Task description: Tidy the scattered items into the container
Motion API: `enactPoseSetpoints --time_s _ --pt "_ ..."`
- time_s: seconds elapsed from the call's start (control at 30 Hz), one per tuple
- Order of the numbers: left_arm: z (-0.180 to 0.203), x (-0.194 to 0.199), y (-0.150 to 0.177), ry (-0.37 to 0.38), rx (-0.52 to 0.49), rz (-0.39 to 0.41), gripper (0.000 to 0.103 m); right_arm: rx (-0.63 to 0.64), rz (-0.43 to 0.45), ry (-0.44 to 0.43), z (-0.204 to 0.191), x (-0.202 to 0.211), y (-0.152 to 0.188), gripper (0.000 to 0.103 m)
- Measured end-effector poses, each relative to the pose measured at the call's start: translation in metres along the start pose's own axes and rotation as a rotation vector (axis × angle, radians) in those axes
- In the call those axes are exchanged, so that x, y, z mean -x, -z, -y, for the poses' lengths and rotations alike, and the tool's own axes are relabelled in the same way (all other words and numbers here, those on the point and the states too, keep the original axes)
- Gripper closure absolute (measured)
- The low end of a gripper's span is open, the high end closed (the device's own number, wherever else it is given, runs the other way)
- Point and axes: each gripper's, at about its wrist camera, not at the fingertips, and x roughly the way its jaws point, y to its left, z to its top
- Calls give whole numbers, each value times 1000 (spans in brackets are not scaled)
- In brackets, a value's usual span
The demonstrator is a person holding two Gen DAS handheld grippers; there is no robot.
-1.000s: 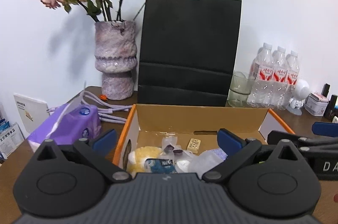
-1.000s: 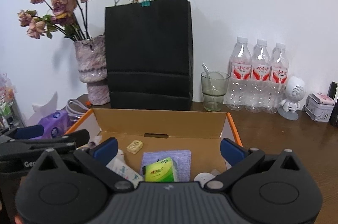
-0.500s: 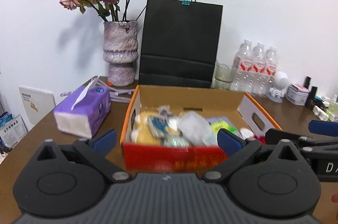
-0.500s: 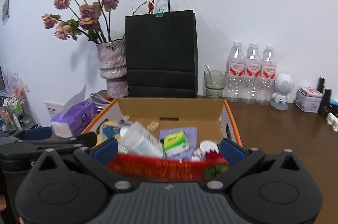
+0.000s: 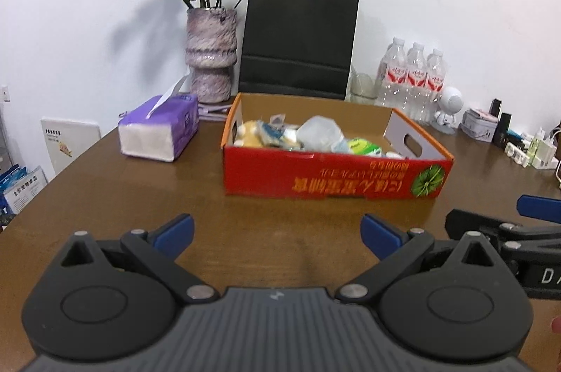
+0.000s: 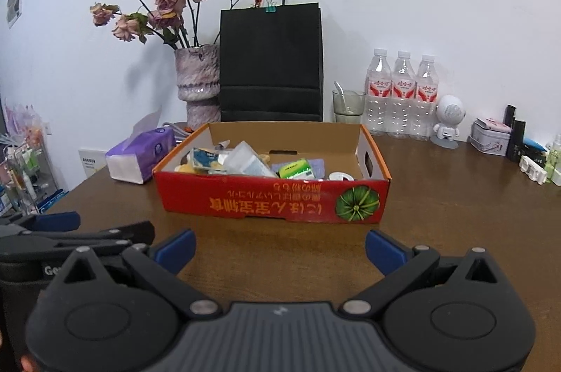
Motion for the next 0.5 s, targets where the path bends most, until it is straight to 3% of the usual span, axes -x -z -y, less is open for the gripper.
enactPoseSetpoints --time_s 0.2,0.5 --pt "-3 3 13 4 12 20 0 -24 43 9 1 7 16 0" --pt "-3 -11 33 -55 -22 81 0 -15 63 47 9 -7 34 0"
